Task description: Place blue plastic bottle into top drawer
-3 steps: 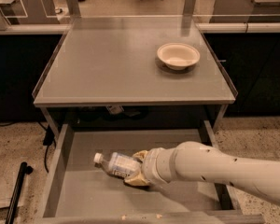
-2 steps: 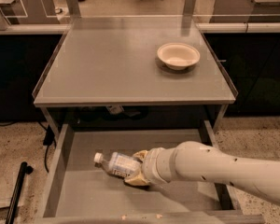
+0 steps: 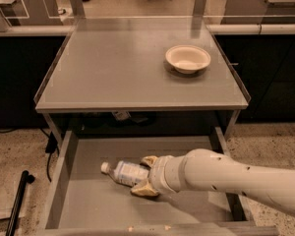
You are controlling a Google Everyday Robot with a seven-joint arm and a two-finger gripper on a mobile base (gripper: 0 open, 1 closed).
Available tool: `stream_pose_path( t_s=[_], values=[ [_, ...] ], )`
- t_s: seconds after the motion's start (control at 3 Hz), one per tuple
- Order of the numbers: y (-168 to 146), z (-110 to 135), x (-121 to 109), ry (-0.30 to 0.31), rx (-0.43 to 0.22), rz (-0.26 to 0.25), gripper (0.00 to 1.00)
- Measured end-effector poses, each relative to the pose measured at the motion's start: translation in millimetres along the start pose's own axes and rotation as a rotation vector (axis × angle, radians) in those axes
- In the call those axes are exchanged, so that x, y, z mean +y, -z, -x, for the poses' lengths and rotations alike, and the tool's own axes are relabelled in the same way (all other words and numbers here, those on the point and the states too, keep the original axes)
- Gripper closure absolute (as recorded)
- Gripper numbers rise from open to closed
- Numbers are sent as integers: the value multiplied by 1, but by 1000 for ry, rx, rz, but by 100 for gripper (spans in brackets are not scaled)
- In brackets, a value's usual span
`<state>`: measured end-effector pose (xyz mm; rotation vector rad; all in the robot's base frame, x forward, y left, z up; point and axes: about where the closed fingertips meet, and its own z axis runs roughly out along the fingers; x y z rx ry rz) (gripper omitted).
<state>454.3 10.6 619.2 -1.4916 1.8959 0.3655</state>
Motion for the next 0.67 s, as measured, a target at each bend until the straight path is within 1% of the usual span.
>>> stream_pose_path(
  t_s=[0.33,0.67],
  values=[
    [0,0,0,0,0,0,0],
    [0,0,0,0,0,0,0]
  ],
)
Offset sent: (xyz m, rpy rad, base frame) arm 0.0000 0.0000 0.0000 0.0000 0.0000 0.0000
